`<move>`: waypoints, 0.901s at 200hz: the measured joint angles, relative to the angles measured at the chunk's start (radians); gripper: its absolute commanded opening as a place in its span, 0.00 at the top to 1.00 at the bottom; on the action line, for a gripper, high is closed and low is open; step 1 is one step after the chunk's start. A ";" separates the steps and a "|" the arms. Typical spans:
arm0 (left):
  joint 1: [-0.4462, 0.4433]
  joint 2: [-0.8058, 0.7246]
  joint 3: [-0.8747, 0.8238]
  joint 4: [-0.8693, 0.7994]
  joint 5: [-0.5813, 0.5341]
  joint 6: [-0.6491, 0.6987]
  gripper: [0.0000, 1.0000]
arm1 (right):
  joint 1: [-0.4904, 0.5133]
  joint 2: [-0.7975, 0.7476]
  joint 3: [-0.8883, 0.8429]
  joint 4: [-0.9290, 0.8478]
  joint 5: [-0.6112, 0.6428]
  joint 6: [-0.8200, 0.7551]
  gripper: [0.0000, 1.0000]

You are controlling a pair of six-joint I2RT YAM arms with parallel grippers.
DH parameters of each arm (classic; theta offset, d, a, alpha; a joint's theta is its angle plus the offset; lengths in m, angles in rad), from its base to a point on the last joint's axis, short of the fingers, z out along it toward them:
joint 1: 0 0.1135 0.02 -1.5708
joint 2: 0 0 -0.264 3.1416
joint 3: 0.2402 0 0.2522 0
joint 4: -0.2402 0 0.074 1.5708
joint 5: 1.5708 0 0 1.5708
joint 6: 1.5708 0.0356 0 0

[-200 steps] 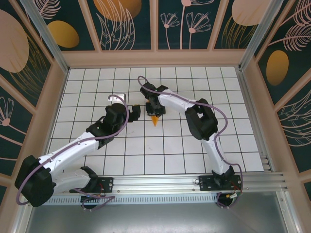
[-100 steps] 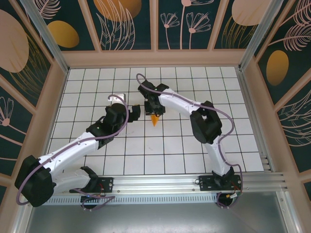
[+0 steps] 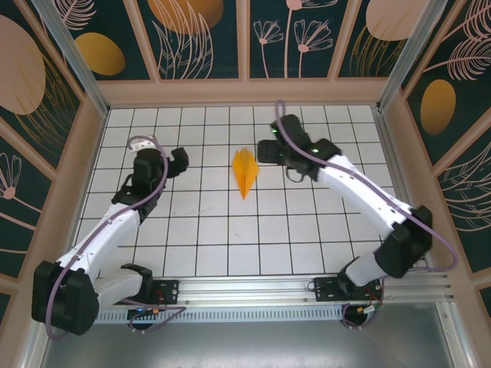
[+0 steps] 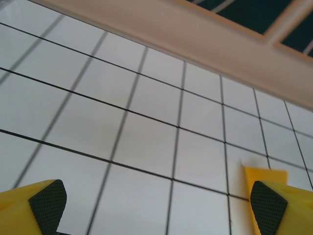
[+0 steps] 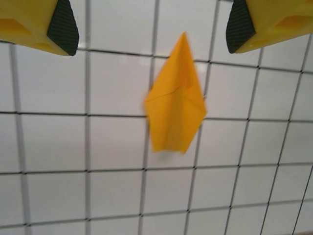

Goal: Fold a paper plane with a square sheet of paper (fold left side to right side)
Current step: Reset both arms

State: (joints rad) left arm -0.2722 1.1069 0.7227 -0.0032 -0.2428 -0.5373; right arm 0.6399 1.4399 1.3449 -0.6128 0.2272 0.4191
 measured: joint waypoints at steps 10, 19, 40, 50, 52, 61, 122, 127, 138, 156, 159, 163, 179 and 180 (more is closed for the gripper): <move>0.040 -0.014 -0.001 0.005 -0.009 0.001 0.01 | -0.065 -0.079 -0.100 0.063 0.018 -0.014 0.08; 0.063 -0.028 -0.007 0.020 -0.029 0.001 0.02 | -0.135 -0.151 -0.200 0.126 0.034 -0.027 0.02; 0.076 -0.075 -0.050 0.081 -0.093 0.016 0.02 | -0.284 -0.290 -0.412 0.259 0.061 -0.059 0.01; 0.076 -0.097 -0.085 0.124 -0.118 0.032 0.01 | -0.355 -0.343 -0.512 0.330 0.065 -0.076 0.01; 0.076 -0.101 -0.095 0.134 -0.123 0.039 0.02 | -0.371 -0.352 -0.531 0.346 0.068 -0.081 0.01; 0.076 -0.115 -0.136 0.185 -0.143 0.061 0.02 | -0.422 -0.383 -0.608 0.414 0.068 -0.100 0.01; 0.076 -0.092 -0.370 0.488 -0.256 0.257 0.02 | -0.623 -0.328 -1.056 0.954 0.034 -0.236 0.01; 0.076 -0.080 -0.380 0.512 -0.258 0.271 0.01 | -0.629 -0.310 -1.069 0.991 0.029 -0.243 0.01; 0.076 -0.049 -0.396 0.560 -0.267 0.299 0.01 | -0.634 -0.269 -1.094 1.082 0.016 -0.263 0.01; 0.076 0.012 -0.426 0.658 -0.282 0.344 0.01 | -0.635 -0.214 -1.109 1.215 -0.003 -0.294 0.01; 0.076 0.023 -0.431 0.673 -0.283 0.350 0.02 | -0.635 -0.205 -1.110 1.238 -0.007 -0.299 0.01; 0.076 0.035 -0.438 0.692 -0.285 0.356 0.02 | -0.635 -0.195 -1.110 1.267 -0.013 -0.308 0.01; 0.076 0.090 -0.472 0.776 -0.286 0.384 0.02 | -0.637 -0.152 -1.110 1.386 -0.037 -0.334 0.01; 0.076 0.094 -0.475 0.783 -0.286 0.386 0.02 | -0.637 -0.151 -1.110 1.390 -0.038 -0.335 0.01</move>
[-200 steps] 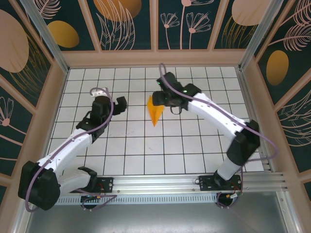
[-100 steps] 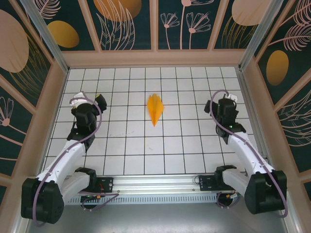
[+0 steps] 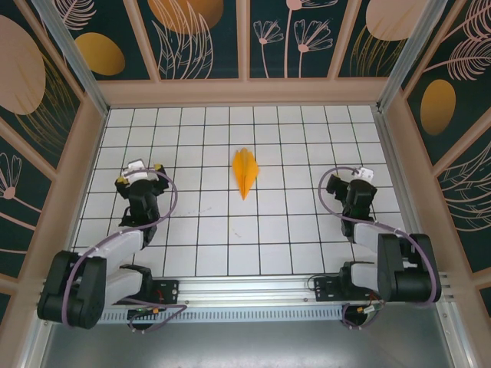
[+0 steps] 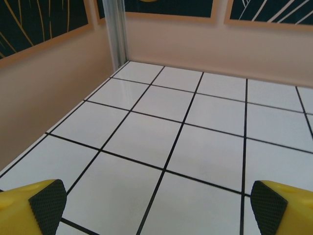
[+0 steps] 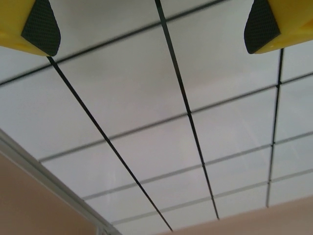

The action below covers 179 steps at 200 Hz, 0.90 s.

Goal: Fold a paper plane with a square sheet of paper (fold left side to right side)
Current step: Reset both arms

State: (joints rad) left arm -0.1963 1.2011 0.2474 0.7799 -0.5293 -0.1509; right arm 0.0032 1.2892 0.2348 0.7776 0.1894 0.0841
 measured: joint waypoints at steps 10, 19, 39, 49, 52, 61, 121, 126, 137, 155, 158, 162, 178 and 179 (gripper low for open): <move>0.000 0.026 -0.023 0.051 0.001 0.013 0.01 | -0.002 0.024 0.000 0.058 -0.009 -0.013 0.01; 0.000 0.047 -0.041 0.099 0.006 0.026 0.01 | -0.002 0.048 0.000 0.106 -0.018 -0.026 0.01; 0.006 0.072 -0.071 0.191 0.030 0.055 0.02 | -0.003 0.101 0.000 0.193 -0.042 -0.035 0.01; 0.010 0.077 -0.084 0.245 0.047 0.069 0.01 | -0.006 0.138 0.001 0.241 -0.057 -0.039 0.01; 0.012 0.079 -0.088 0.263 0.054 0.074 0.02 | -0.008 0.151 0.002 0.253 -0.060 -0.040 0.01; 0.017 0.087 -0.097 0.308 0.072 0.086 0.02 | -0.010 0.190 0.002 0.290 -0.072 -0.046 0.01; 0.057 0.260 -0.137 0.594 0.169 0.143 0.02 | -0.019 0.246 -0.002 0.410 -0.124 -0.053 0.01; 0.064 0.268 -0.139 0.600 0.175 0.143 0.02 | -0.020 0.246 -0.002 0.413 -0.127 -0.053 0.01; 0.082 0.285 -0.137 0.619 0.185 0.139 0.01 | -0.022 0.246 -0.002 0.420 -0.131 -0.053 0.01; 0.114 0.324 -0.089 0.587 0.196 0.116 0.01 | -0.022 0.246 -0.002 0.425 -0.135 -0.053 0.01; 0.121 0.325 -0.080 0.578 0.200 0.112 0.02 | -0.022 0.246 -0.002 0.425 -0.135 -0.053 0.01; 0.132 0.326 -0.071 0.576 0.205 0.105 0.01 | -0.022 0.246 -0.002 0.425 -0.135 -0.053 0.01; 0.158 0.326 -0.050 0.576 0.211 0.086 0.02 | -0.022 0.246 -0.002 0.425 -0.135 -0.053 0.01; 0.158 0.326 -0.050 0.576 0.211 0.086 0.02 | -0.022 0.246 -0.002 0.425 -0.135 -0.053 0.01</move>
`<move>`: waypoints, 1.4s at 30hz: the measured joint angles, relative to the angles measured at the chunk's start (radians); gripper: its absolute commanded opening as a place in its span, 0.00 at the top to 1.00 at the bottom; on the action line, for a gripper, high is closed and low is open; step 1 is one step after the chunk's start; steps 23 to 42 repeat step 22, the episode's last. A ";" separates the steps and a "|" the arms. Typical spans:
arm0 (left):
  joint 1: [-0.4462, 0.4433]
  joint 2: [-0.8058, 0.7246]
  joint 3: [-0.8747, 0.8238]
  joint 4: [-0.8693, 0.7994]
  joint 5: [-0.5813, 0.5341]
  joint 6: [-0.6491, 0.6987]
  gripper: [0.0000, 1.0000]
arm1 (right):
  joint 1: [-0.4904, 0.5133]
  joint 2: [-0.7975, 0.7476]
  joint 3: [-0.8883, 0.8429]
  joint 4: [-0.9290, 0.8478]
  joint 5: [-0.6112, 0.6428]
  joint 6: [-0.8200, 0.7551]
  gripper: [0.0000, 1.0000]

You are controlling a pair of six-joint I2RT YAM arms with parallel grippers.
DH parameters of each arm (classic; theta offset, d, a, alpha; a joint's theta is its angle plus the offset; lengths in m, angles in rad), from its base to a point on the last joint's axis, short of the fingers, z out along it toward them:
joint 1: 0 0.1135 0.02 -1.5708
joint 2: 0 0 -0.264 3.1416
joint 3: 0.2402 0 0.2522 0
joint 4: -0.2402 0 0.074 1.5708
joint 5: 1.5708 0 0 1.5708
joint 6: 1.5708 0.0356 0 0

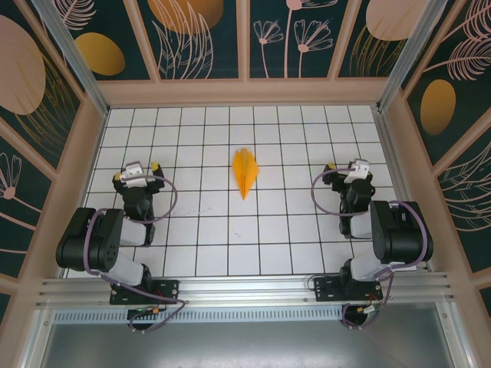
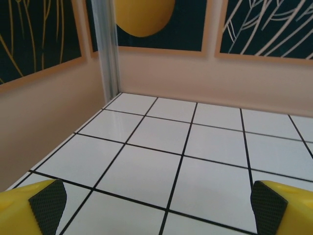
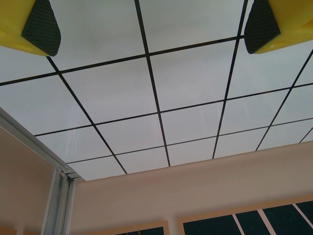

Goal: Fold a paper plane with a square sheet of paper (fold left side to right side)
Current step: Reset both arms

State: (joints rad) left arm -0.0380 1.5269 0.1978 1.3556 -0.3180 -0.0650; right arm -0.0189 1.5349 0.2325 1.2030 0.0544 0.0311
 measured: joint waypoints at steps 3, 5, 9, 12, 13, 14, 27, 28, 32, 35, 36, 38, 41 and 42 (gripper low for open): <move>0.003 0.000 0.001 -0.008 0.006 -0.011 0.01 | 0.000 0.000 0.000 0.002 0.000 0.000 0.01; 0.003 0.000 0.001 -0.017 0.012 -0.016 0.01 | 0.000 0.000 0.000 0.003 0.000 0.000 0.01; 0.003 0.000 0.001 -0.025 0.022 -0.018 0.01 | 0.000 0.000 0.000 0.005 0.000 0.000 0.01; 0.003 0.000 0.001 -0.025 0.023 -0.018 0.01 | 0.000 0.000 0.000 0.005 0.000 0.000 0.01; 0.003 0.000 0.001 -0.025 0.023 -0.018 0.01 | 0.000 0.000 0.000 0.005 0.000 0.000 0.01; 0.003 0.000 0.001 -0.025 0.023 -0.018 0.01 | 0.000 0.000 0.000 0.005 0.000 0.000 0.01; 0.003 0.000 0.001 -0.025 0.023 -0.018 0.02 | 0.000 0.000 0.000 0.005 0.000 0.000 0.01; 0.003 0.000 0.001 -0.025 0.023 -0.018 0.02 | 0.000 0.000 0.000 0.005 0.000 0.000 0.01; 0.003 0.000 0.001 -0.025 0.023 -0.018 0.02 | 0.000 0.000 0.000 0.005 0.000 0.000 0.01; 0.003 0.000 0.001 -0.025 0.023 -0.018 0.02 | 0.000 0.000 0.000 0.005 0.000 0.000 0.01; 0.003 0.000 0.001 -0.025 0.023 -0.018 0.02 | 0.000 0.000 0.000 0.005 0.000 0.000 0.01; 0.003 0.000 0.001 -0.025 0.023 -0.018 0.02 | 0.000 0.000 0.000 0.005 0.000 0.000 0.01; 0.003 0.000 0.001 -0.025 0.023 -0.018 0.02 | 0.000 0.000 0.000 0.005 0.000 0.000 0.01; 0.003 0.000 0.001 -0.025 0.023 -0.018 0.02 | 0.000 0.000 0.000 0.005 0.000 0.000 0.01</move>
